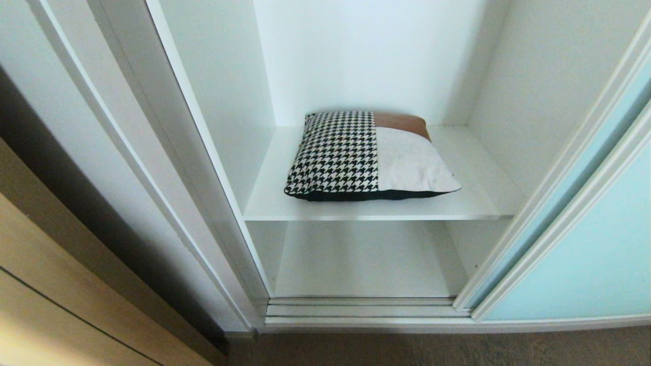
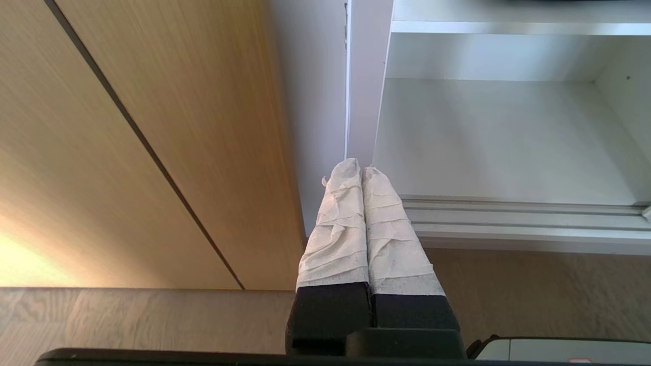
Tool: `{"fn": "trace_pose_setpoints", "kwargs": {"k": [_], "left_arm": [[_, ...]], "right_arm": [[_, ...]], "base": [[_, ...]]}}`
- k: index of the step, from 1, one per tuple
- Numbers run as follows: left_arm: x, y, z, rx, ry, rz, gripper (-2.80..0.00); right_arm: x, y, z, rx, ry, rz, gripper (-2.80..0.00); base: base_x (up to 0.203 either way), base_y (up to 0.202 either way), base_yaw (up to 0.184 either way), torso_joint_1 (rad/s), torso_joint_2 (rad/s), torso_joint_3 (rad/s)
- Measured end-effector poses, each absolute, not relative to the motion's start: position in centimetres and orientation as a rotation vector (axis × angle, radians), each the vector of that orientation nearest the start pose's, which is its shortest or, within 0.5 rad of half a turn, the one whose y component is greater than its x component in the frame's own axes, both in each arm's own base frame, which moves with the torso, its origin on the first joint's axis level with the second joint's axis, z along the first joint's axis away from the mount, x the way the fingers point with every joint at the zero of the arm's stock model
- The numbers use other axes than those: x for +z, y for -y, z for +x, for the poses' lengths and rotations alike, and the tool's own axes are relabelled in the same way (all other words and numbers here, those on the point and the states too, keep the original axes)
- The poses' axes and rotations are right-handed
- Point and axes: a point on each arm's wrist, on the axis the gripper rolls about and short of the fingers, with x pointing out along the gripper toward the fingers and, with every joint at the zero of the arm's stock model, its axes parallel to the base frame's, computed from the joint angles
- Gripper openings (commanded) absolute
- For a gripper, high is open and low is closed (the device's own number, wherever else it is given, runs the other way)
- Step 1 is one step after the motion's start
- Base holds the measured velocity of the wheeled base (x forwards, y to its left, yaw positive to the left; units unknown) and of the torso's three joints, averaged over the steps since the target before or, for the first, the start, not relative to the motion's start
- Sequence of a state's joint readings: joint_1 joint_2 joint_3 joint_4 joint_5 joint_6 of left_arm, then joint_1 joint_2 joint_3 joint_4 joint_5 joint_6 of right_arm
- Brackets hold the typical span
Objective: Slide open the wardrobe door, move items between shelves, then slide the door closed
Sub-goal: Close the door
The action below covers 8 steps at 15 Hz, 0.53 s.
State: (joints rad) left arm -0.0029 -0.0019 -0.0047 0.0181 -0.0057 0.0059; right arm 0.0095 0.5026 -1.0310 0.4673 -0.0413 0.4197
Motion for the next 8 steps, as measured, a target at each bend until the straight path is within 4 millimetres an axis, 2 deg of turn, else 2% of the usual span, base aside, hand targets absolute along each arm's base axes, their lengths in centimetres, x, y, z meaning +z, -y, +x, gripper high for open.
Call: {"fn": "trace_pose_setpoints", "kwargs": {"k": [3,8], "left_arm": [[7.5,0.0,-2.3,-0.009,-0.011,0.006,-2.8],[7.5,0.0,-2.3,-0.009,-0.012,0.006,-2.8]], "right_arm": [[32.8,-0.1,-3.6,-0.126,0.071,0.395,-2.8],[34.5,0.5,1.6,-0.321,0.025,0.394,-2.8]], "base": [[0.0,0.0,0.0,0.0,0.0,0.0],[0.0,0.0,0.0,0.0,0.0,0.0]]}}
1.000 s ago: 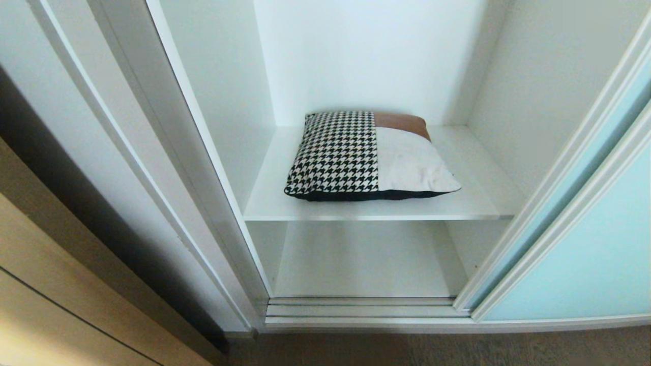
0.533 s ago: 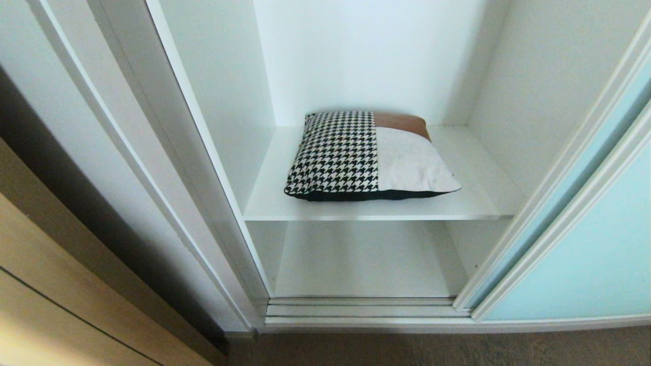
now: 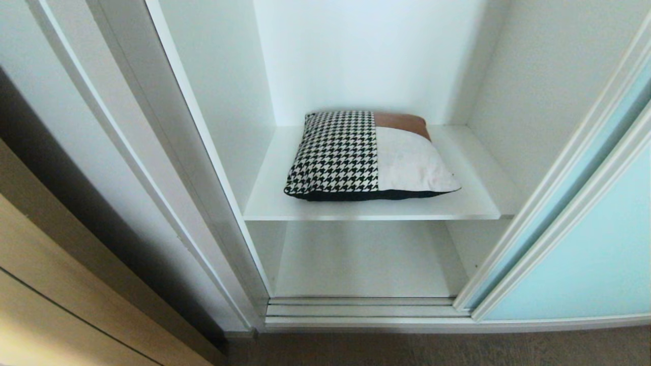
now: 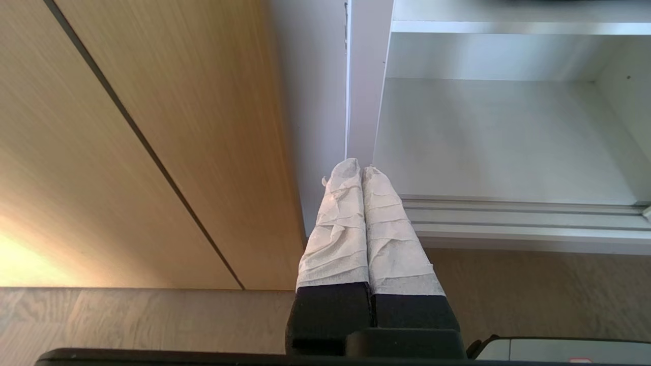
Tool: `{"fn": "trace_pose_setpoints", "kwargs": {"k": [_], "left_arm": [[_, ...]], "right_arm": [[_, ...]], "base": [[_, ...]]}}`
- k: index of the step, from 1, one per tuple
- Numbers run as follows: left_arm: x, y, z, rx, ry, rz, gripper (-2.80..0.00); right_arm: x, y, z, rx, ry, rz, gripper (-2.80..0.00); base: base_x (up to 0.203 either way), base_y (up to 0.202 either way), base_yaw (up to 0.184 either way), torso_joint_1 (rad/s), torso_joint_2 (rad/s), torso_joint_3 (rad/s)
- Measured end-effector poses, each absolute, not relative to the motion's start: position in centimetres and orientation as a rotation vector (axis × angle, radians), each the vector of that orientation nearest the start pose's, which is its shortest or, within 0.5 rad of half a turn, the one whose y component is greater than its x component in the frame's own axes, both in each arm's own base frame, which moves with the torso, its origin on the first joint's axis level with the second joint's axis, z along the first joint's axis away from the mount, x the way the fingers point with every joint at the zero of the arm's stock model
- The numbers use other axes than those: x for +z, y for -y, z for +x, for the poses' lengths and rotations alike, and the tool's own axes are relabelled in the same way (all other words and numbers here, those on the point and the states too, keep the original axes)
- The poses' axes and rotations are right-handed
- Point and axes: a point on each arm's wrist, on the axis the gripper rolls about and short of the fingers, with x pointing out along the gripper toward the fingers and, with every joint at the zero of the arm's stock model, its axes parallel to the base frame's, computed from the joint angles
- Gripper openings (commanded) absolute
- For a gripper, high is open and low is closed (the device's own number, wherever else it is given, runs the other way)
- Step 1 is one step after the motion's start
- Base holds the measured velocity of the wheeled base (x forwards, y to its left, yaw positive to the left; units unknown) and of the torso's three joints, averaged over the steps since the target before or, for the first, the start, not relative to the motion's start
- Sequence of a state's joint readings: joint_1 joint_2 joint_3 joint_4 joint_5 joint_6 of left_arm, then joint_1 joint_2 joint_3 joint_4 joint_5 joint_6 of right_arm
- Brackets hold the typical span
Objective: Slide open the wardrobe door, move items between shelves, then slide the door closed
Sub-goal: Close the door
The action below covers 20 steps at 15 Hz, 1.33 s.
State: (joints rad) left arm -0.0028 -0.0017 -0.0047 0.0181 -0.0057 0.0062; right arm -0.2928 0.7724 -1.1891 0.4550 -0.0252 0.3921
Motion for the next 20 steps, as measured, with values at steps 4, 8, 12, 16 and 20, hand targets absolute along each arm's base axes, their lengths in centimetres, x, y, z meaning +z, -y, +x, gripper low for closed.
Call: {"fn": "trace_pose_setpoints", "kwargs": {"k": [4,8,12,16,20], "left_arm": [[7.5,0.0,-2.3,-0.009,-0.012,0.006,-2.8],[7.5,0.0,-2.3,-0.009,-0.013,0.006,-2.8],[7.5,0.0,-2.3,-0.009,-0.012,0.006,-2.8],[7.5,0.0,-2.3,-0.009,-0.013,0.006,-2.8],[7.5,0.0,-2.3,-0.009,-0.012,0.006,-2.8]], "right_arm": [[34.0,2.0,5.0,-0.291,-0.048,0.382,-2.8],[34.3,4.3,7.8,-0.187,-0.044,0.293,-2.8],[33.7,7.3,10.1,-0.144,-0.086,0.266,-2.8],[32.4,9.1,11.8,-0.096,-0.156,0.316,-2.8],[31.2,9.9,13.6,-0.051,-0.219,0.361,-2.8]], "base": [[0.0,0.0,0.0,0.0,0.0,0.0],[0.0,0.0,0.0,0.0,0.0,0.0],[0.0,0.0,0.0,0.0,0.0,0.0],[0.0,0.0,0.0,0.0,0.0,0.0],[0.0,0.0,0.0,0.0,0.0,0.0]]}}
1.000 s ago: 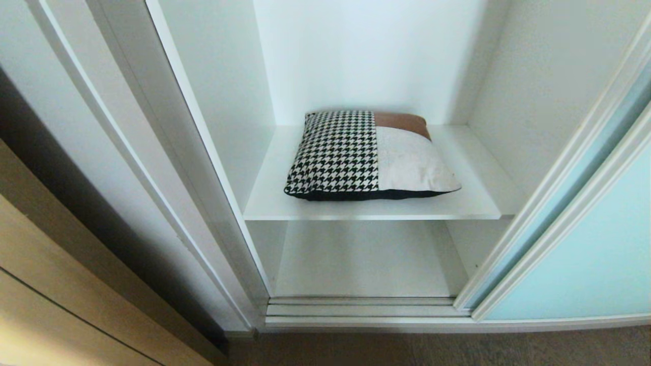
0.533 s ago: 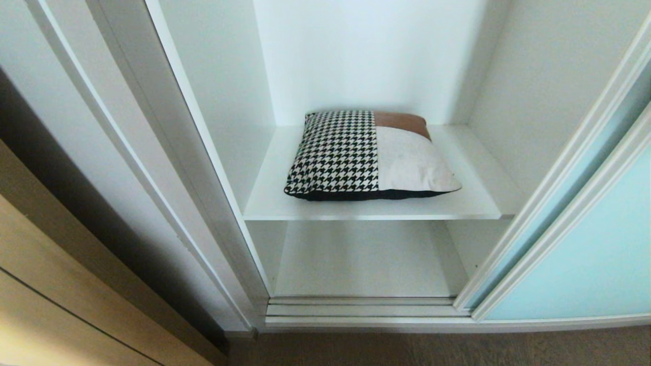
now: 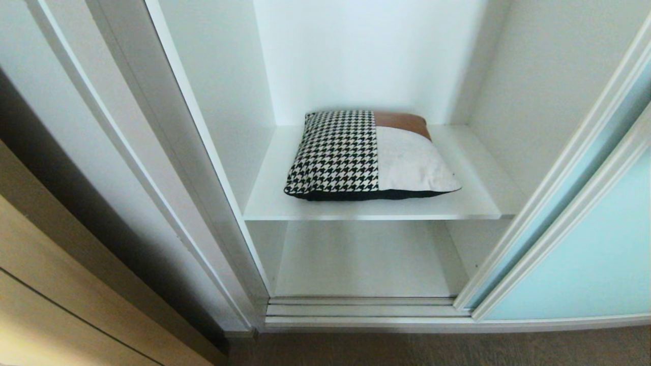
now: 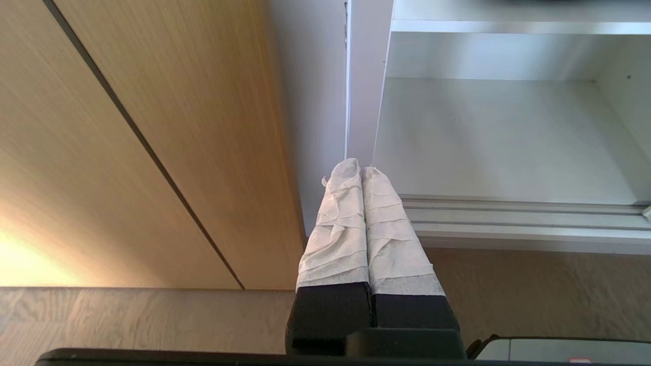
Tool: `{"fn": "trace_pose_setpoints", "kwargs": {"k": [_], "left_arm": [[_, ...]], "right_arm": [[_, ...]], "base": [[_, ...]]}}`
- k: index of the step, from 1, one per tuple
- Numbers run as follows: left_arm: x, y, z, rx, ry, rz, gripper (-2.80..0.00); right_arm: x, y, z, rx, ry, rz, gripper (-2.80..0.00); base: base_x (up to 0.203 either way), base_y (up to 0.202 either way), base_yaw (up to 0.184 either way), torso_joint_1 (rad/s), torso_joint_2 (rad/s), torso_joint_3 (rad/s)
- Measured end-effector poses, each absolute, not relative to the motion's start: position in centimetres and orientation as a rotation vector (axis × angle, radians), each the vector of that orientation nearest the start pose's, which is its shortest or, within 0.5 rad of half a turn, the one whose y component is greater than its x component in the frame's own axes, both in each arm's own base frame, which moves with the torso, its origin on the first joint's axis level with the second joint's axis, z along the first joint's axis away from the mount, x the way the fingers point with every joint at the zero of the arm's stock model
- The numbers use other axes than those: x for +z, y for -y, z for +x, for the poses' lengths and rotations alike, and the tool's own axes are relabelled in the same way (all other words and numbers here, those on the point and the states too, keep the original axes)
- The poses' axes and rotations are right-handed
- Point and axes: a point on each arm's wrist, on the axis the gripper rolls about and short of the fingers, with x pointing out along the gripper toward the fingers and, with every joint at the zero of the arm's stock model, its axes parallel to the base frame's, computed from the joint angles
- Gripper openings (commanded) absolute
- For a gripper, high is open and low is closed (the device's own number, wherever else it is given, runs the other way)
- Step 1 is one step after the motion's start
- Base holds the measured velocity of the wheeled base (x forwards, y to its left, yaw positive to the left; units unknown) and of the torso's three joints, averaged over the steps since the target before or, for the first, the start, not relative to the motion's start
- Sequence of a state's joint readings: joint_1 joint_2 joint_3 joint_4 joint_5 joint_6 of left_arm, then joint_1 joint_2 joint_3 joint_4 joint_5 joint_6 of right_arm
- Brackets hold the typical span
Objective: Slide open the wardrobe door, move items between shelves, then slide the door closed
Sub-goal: Close the door
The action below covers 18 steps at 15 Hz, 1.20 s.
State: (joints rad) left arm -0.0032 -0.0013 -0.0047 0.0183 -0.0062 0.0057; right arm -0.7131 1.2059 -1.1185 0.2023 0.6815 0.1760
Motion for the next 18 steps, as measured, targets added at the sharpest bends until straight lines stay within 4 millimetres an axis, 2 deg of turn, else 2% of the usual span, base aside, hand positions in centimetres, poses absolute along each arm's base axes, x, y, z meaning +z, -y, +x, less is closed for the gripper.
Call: {"fn": "trace_pose_setpoints", "kwargs": {"k": [6,12,18], "left_arm": [[7.5,0.0,-2.3,-0.009,-0.013,0.006,-2.8],[7.5,0.0,-2.3,-0.009,-0.013,0.006,-2.8],[7.5,0.0,-2.3,-0.009,-0.013,0.006,-2.8]], "right_arm": [[29.6,10.6,16.1,-0.008,-0.297,0.414,-2.8],[30.3,12.1,18.3,-0.002,-0.299,0.415,-2.8],[29.9,12.8,20.0,0.013,-0.321,0.428,-2.8]], "base": [[0.0,0.0,0.0,0.0,0.0,0.0],[0.0,0.0,0.0,0.0,0.0,0.0],[0.0,0.0,0.0,0.0,0.0,0.0]]}}
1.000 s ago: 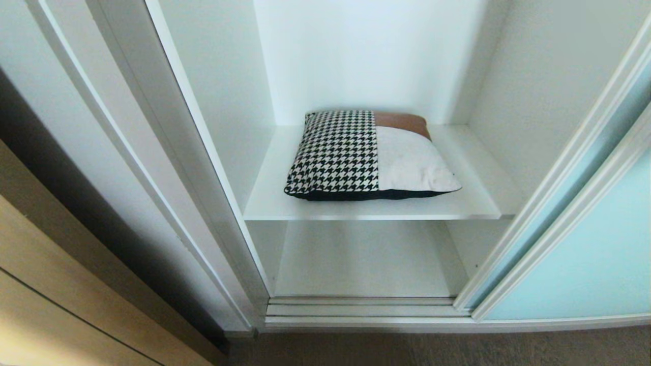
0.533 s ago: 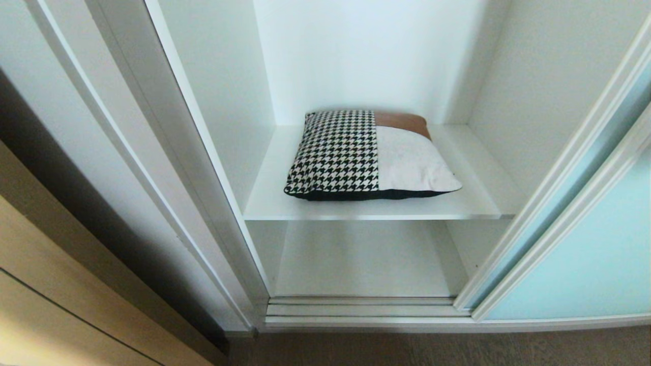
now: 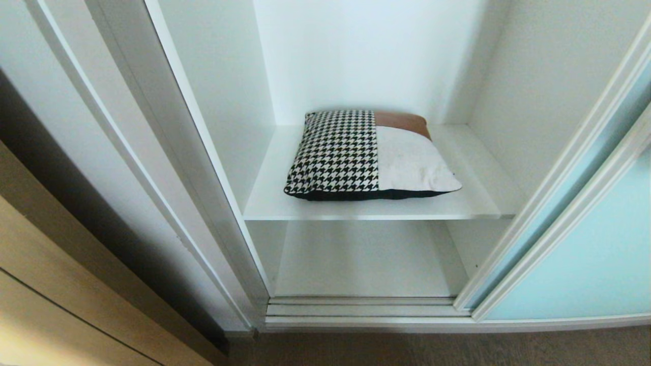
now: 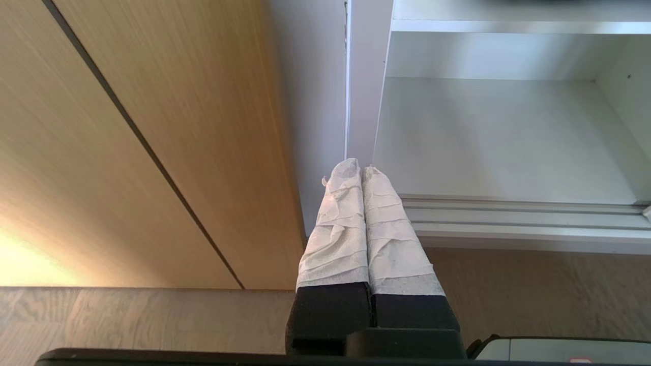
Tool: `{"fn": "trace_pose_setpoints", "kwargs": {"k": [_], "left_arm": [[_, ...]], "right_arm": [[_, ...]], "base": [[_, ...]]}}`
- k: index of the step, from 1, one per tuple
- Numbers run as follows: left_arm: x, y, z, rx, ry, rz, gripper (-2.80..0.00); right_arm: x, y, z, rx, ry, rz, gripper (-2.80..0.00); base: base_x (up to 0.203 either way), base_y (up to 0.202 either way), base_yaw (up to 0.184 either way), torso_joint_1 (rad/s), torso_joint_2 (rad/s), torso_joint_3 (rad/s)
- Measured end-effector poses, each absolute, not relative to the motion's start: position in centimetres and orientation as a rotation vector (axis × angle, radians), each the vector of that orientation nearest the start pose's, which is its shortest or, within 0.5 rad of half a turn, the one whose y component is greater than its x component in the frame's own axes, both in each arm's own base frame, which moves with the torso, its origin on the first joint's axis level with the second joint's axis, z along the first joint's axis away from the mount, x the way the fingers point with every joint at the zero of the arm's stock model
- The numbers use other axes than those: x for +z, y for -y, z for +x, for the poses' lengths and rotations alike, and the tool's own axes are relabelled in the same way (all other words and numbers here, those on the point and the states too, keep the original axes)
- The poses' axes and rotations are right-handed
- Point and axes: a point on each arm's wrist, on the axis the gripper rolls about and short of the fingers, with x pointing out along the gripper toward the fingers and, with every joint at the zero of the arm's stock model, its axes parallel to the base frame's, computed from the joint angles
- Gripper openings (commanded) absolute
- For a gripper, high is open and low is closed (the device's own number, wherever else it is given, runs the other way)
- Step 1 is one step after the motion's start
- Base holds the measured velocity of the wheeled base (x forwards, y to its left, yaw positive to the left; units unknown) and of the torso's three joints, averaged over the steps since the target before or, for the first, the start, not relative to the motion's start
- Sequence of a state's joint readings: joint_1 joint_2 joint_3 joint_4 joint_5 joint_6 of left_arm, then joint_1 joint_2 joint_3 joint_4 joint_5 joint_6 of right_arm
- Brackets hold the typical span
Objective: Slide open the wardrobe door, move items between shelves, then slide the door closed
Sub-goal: Close the door
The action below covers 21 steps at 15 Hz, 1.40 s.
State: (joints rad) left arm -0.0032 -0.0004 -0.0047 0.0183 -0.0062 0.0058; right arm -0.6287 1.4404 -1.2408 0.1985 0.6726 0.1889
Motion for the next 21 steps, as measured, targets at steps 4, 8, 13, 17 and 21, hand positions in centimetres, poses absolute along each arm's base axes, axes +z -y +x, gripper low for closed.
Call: {"fn": "trace_pose_setpoints", "kwargs": {"k": [4,8,13,17,21], "left_arm": [[7.5,0.0,-2.3,-0.009,-0.013,0.006,-2.8],[7.5,0.0,-2.3,-0.009,-0.013,0.006,-2.8],[7.5,0.0,-2.3,-0.009,-0.014,0.006,-2.8],[7.5,0.0,-2.3,-0.009,-0.014,0.006,-2.8],[7.5,0.0,-2.3,-0.009,-0.014,0.006,-2.8]], "right_arm": [[30.2,13.5,21.4,-0.023,-0.3,0.402,-2.8],[30.1,13.4,22.9,-0.051,-0.308,0.391,-2.8],[30.6,12.7,24.4,-0.06,-0.293,0.378,-2.8],[30.8,12.3,25.2,-0.062,-0.292,0.364,-2.8],[30.9,11.6,25.5,-0.053,-0.289,0.355,-2.8]], "base": [[0.0,0.0,0.0,0.0,0.0,0.0],[0.0,0.0,0.0,0.0,0.0,0.0],[0.0,0.0,0.0,0.0,0.0,0.0],[0.0,0.0,0.0,0.0,0.0,0.0],[0.0,0.0,0.0,0.0,0.0,0.0]]}}
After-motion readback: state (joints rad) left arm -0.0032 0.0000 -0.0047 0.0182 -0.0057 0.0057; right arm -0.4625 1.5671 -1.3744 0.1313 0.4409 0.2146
